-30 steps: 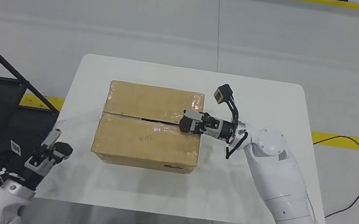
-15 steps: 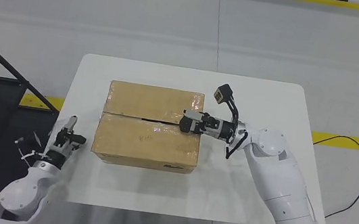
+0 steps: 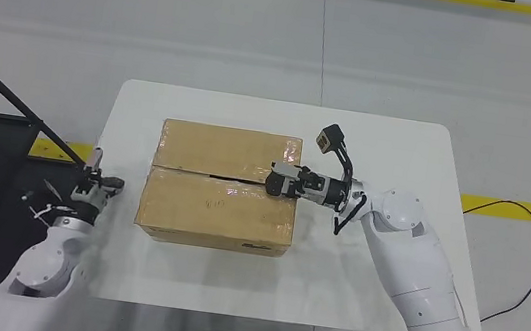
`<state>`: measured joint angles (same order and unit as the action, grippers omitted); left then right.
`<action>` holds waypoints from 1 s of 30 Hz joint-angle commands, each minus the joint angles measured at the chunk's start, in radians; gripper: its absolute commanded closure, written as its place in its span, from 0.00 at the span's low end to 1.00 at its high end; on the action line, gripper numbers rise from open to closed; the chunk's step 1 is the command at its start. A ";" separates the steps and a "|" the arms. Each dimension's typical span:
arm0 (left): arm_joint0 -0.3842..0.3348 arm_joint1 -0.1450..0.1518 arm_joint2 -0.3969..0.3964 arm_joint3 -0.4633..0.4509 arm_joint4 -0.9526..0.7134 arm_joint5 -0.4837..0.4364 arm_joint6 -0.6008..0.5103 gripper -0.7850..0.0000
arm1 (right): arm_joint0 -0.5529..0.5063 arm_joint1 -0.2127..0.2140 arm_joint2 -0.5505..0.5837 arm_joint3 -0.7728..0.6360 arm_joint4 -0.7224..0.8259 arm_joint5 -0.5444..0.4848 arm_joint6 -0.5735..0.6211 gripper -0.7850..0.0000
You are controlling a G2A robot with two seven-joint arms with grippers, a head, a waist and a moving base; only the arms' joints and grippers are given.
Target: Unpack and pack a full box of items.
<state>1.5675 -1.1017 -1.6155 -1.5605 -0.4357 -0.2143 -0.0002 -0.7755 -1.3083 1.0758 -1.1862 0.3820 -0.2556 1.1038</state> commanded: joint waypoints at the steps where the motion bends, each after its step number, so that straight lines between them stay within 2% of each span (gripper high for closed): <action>1: 0.003 0.000 -0.015 -0.015 0.021 -0.030 0.004 0.00 | 0.000 0.000 0.000 0.000 0.000 0.000 0.000 0.00; 5: 0.006 0.001 -0.056 -0.048 0.081 -0.086 0.006 0.00 | 0.000 0.000 0.000 0.000 0.000 0.000 0.000 0.00; 9: -0.008 0.003 -0.096 -0.072 0.120 -0.104 -0.004 0.00 | 0.000 0.000 0.000 0.000 0.000 0.000 0.000 0.00; 19: -0.050 0.006 -0.153 -0.148 0.179 -0.093 -0.057 0.00 | 0.000 0.000 0.000 0.000 0.000 0.000 0.000 0.00; 30: -0.009 0.003 -0.201 -0.328 0.272 -0.059 -0.067 0.00 | 0.000 0.000 0.000 0.000 0.000 0.000 0.000 0.00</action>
<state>1.5551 -1.0988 -1.8129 -1.8740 -0.1711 -0.2796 -0.0665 -0.7755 -1.3083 1.0758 -1.1862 0.3820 -0.2556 1.1038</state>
